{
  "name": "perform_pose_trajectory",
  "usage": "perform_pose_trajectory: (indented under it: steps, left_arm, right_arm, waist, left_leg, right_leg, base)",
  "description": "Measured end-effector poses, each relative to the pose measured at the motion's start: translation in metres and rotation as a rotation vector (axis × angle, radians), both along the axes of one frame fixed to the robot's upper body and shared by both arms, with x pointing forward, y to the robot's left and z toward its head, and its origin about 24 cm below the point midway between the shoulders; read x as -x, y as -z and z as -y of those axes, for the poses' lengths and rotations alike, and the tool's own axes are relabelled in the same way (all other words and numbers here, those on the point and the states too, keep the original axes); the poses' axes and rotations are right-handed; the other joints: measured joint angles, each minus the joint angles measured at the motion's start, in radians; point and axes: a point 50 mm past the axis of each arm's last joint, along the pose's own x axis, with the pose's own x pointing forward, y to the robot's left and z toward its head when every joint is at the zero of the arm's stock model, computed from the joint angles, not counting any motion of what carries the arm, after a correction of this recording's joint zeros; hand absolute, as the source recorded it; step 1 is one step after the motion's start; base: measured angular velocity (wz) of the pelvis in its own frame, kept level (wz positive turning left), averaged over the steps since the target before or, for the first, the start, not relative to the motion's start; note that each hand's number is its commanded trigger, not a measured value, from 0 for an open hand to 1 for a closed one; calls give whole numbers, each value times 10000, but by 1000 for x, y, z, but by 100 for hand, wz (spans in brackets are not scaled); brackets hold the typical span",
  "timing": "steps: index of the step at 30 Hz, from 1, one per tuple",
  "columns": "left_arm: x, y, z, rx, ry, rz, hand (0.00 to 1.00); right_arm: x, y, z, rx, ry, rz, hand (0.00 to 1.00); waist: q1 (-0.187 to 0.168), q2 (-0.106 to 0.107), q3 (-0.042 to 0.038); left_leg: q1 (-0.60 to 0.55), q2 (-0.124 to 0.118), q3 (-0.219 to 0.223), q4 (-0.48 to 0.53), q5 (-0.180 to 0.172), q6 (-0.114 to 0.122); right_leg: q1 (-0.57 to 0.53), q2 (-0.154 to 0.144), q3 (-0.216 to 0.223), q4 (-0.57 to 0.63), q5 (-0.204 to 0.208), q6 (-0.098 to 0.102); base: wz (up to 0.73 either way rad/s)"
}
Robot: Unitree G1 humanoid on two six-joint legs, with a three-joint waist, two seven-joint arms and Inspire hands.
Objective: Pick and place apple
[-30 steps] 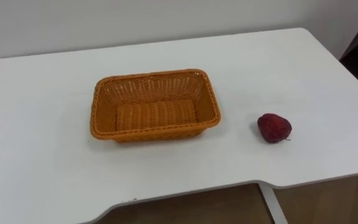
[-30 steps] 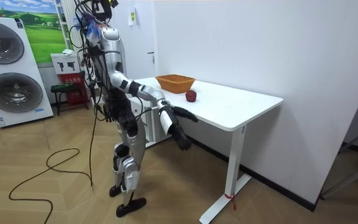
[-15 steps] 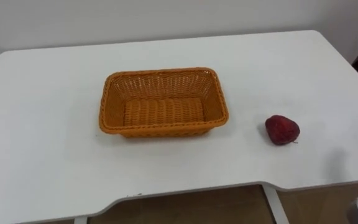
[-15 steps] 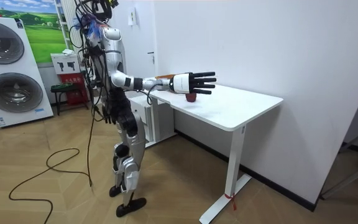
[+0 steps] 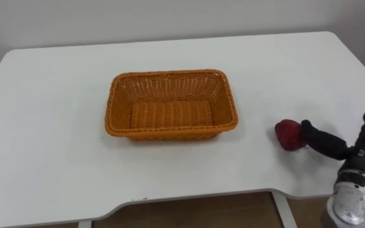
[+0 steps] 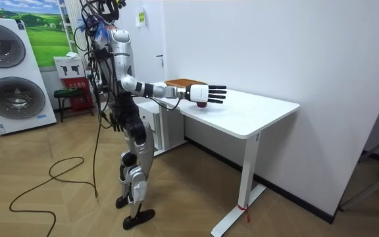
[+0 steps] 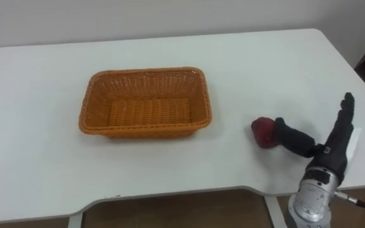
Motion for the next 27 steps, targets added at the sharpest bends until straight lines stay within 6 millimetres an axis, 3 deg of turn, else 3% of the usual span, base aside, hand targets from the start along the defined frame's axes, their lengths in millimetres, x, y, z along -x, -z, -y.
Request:
perform_pose_trajectory:
  steps: [12, 27]
  left_arm:
    - [-11, 1, 1, 266, 162, 223, 0]
    - [-3, 1, 1, 395, 109, -85, 0]
  right_arm:
    - [-8, -2, -5, -146, -1117, -30, 0]
    - [-14, -13, -7, -76, -1409, 422, 0]
  waist:
    - [171, -162, -27]
    - [247, -187, 12]
  left_leg:
    - [43, -4, 6, -61, 3, 5]
    - [17, -10, -20, -85, 12, 9]
  right_leg:
    - [109, 4, -16, 18, 0, 0]
    - [94, -4, 7, -14, 0, 1]
  base:
    - [0]
    - [0]
